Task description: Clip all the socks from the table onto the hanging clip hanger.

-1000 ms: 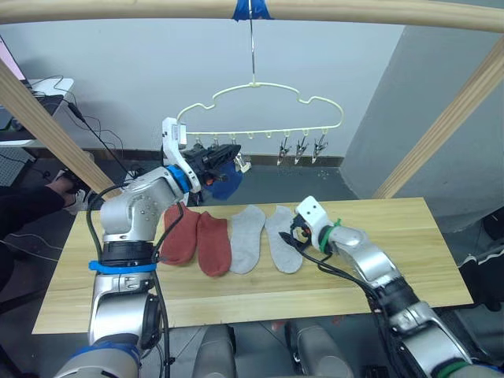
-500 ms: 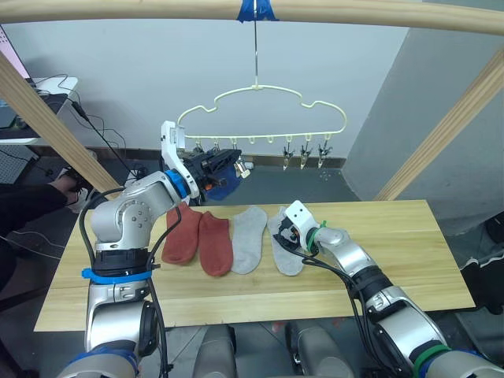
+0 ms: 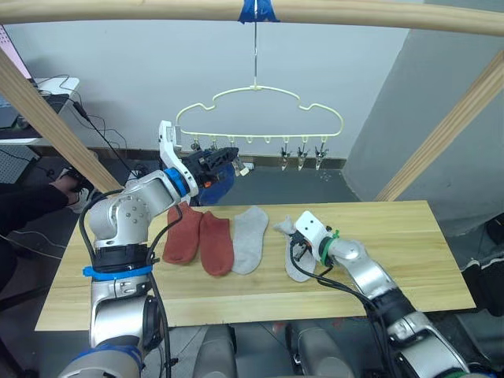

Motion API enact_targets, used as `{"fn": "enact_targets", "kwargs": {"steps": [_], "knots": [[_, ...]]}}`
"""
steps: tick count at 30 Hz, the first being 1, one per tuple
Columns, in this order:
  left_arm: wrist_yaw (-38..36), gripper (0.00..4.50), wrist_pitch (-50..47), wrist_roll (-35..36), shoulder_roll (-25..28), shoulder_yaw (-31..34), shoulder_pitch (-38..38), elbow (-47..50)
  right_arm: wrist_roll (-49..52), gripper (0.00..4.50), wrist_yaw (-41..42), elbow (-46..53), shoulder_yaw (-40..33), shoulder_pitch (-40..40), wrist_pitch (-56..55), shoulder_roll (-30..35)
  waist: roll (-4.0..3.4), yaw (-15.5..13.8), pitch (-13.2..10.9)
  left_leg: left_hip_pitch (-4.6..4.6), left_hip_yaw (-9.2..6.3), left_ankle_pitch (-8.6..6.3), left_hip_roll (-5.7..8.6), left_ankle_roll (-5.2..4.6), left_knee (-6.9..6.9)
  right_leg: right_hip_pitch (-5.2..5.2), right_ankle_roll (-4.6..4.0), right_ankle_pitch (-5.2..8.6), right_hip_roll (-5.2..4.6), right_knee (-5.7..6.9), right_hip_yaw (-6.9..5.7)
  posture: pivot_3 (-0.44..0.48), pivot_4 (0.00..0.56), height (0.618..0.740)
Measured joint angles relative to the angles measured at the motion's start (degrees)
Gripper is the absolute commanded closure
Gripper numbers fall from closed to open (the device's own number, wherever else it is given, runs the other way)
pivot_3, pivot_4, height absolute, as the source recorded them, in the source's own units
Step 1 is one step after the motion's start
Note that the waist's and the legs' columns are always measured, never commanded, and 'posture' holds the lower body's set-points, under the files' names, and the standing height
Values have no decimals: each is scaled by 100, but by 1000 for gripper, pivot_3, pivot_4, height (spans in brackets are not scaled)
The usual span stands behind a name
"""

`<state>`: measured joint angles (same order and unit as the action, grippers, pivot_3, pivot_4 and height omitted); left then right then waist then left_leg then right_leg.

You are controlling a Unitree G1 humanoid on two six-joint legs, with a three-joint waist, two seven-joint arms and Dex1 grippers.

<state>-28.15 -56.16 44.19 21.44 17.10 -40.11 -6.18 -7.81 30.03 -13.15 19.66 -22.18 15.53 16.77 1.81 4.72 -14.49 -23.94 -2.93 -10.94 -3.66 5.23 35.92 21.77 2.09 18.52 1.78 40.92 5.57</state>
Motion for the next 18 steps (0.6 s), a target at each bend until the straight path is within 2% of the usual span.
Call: {"fn": "enact_targets", "kwargs": {"steps": [6, 18], "knots": [[144, 4500, -342, 249, -46, 136, -115, -126, -742, 4490, 12, 1714, 420, 23, 116, 307, 0, 3, 0, 3, -3, 0, -1, 1, -8, -1, 3, 2, 2, -4, -2, -13, 211, 740], [174, 4500, -450, 371, -106, 94, -149, -148, -1413, 4490, -26, 2153, 646, -224, 325, 83, 0, 2, 0, -1, 1, 0, 0, 3, -8, 0, 4, 2, -1, -11, -1, -32, 198, 740]]}}
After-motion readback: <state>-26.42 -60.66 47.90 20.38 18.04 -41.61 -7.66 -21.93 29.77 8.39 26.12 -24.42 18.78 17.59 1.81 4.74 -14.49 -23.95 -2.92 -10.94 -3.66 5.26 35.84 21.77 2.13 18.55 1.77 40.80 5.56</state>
